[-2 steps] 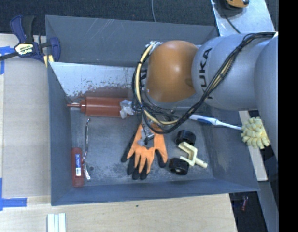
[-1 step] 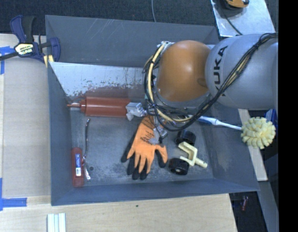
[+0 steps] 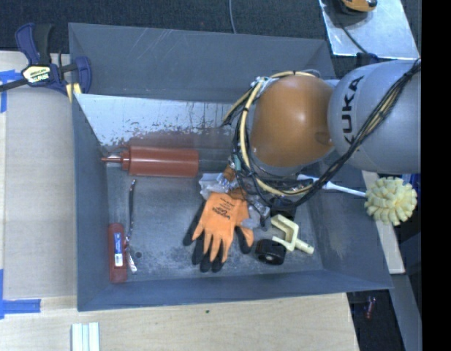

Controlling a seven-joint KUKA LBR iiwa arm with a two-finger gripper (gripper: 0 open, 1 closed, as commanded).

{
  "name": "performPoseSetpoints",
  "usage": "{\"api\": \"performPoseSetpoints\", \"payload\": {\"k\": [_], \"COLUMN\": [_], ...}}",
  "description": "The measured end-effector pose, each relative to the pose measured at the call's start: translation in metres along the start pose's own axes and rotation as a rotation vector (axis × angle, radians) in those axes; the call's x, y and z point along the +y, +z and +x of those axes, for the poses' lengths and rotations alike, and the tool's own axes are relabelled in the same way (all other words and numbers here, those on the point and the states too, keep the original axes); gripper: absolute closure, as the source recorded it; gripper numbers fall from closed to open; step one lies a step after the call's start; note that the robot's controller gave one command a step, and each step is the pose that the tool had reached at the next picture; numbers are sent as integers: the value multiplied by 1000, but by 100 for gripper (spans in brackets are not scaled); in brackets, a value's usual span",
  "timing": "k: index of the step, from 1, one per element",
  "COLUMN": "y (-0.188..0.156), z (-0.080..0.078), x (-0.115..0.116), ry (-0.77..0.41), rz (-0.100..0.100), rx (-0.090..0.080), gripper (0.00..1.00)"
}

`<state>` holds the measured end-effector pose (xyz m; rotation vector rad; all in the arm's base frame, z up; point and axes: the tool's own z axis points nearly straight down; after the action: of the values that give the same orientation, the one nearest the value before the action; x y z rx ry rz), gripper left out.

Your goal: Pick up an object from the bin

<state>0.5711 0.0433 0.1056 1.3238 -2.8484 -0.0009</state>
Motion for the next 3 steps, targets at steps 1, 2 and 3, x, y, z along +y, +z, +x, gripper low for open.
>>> {"api": "performPoseSetpoints", "payload": {"k": [1, 2, 3], "y": [35, 34, 34], "z": [-18, -31, -31], "x": [-31, 15, 14], "ry": [39, -147, -146], "rz": [8, 5, 5], "rx": [-13, -9, -9], "gripper": [0, 100, 100]}}
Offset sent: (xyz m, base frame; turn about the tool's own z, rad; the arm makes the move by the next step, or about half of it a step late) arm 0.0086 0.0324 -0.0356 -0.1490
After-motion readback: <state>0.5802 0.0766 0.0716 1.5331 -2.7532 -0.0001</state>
